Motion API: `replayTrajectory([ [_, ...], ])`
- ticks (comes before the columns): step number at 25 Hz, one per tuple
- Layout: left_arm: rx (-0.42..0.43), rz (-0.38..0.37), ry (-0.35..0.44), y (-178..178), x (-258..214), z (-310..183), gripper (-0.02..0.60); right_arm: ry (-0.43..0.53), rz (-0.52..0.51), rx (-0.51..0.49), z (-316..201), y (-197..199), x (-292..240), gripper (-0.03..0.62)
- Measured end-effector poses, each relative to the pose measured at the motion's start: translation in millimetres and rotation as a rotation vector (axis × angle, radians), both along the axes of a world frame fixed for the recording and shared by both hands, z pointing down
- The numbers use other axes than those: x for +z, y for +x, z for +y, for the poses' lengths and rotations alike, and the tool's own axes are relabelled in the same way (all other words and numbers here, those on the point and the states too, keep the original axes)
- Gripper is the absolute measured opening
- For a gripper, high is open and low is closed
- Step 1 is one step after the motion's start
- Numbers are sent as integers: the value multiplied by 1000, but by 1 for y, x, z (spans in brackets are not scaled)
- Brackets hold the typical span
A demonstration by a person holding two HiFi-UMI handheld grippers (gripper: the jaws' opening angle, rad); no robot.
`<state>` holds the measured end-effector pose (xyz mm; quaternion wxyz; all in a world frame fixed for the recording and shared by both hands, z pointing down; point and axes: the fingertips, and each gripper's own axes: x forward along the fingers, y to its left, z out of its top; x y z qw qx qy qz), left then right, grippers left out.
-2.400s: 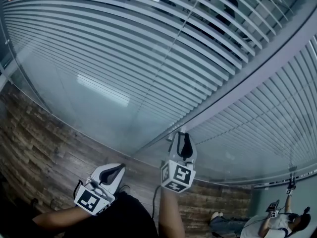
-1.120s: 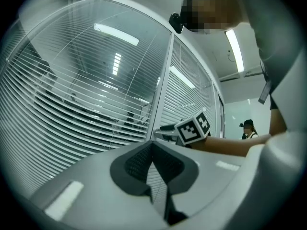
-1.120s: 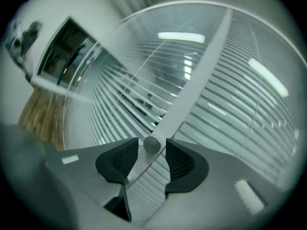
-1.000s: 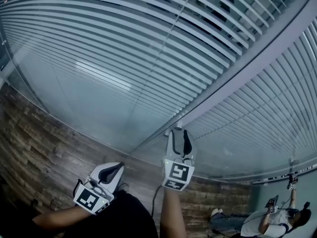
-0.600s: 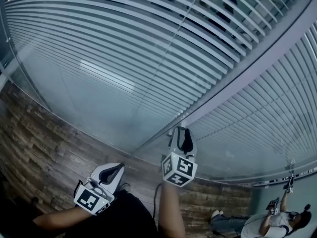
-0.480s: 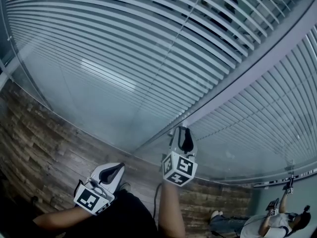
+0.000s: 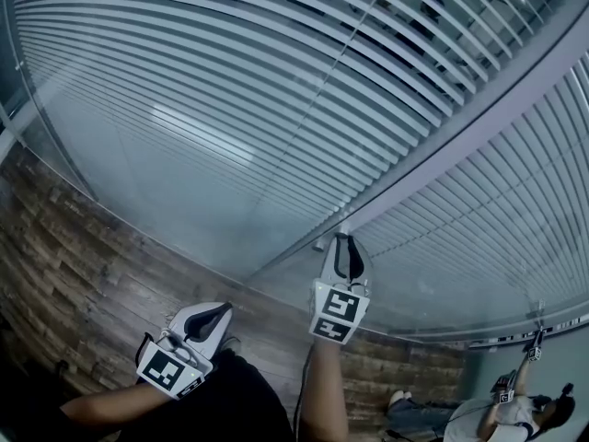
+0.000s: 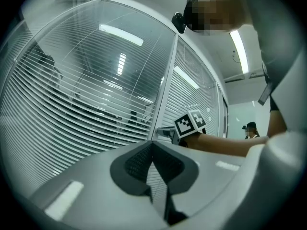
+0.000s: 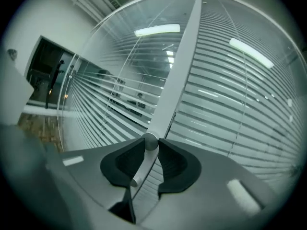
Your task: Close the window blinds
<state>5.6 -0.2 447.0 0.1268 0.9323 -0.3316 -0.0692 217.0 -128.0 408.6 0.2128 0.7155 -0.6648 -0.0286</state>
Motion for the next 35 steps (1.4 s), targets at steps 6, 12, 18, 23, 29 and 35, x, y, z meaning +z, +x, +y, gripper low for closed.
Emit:
replayTrajectory([
  [6,-2,-6,6,1,-6,-3,-2,57,-147,25,-5,2,-1,141],
  [12,9,-10,-6,3,-1,0,-2,-6,172,57,-8,0,3,126],
  [18,10,-9,-11,0,-2,2,-2,-89,703,-30,-3,-3,6,124],
  [23,27,-5,-22,1,2,4,-2,-76,513,-59,-1,-7,4,130],
  [29,34,-5,-31,0,4,-3,-2,75,-56,18,0,-6,0,164],
  [35,29,-5,-27,-2,2,-10,-2,144,-147,100,-5,4,-1,130],
])
